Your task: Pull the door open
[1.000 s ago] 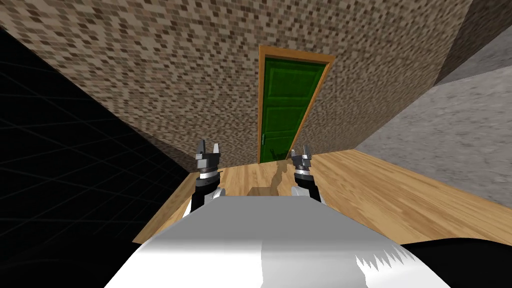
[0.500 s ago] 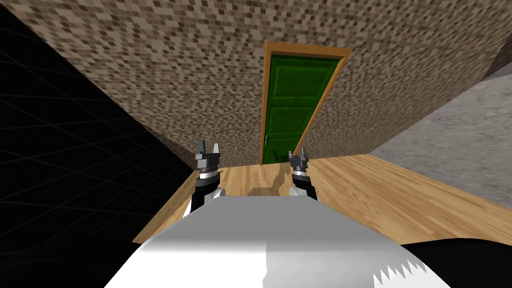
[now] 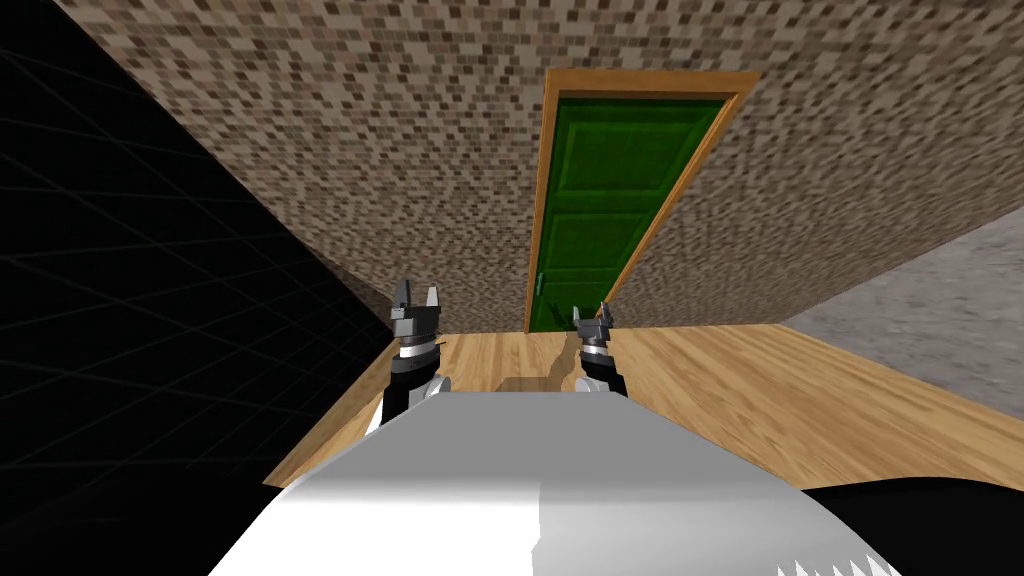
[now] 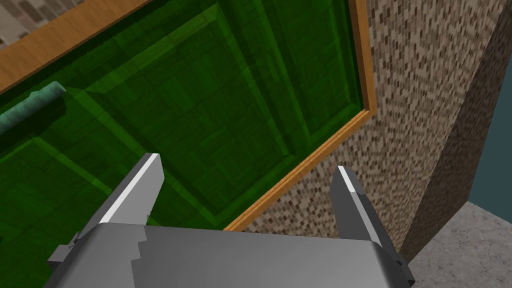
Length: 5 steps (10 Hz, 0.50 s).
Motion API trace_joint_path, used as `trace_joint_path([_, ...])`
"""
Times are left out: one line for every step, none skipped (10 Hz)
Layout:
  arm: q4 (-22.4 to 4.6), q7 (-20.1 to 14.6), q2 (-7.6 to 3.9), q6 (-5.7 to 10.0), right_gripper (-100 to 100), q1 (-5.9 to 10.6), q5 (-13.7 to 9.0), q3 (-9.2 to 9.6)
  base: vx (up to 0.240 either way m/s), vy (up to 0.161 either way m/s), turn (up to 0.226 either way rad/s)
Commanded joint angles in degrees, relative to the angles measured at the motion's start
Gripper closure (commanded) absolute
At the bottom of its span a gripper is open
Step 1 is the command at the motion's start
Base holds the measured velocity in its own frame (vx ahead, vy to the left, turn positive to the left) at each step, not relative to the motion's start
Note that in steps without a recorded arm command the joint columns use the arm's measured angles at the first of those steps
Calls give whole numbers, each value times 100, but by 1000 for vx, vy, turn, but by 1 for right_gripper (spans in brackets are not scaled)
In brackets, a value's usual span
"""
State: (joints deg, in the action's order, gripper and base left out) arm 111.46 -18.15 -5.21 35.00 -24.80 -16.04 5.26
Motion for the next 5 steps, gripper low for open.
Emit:
trace_joint_path([-182, -153, -67, 104, -100, 50, -221, 69, 89, -29, 148])
trace_joint_path([-291, -238, -104, 175, -100, 67, -353, 122, 80, -24, 139])
trace_joint_path([-404, -327, -140, 249, -100, 85, -490, 178, 84, -30, 216])
trace_joint_path([-517, -416, -176, 322, -100, 102, -628, 233, 99, -43, 91])
trace_joint_path([-631, -504, -212, 396, -100, 120, -765, 289, 99, -42, 186])
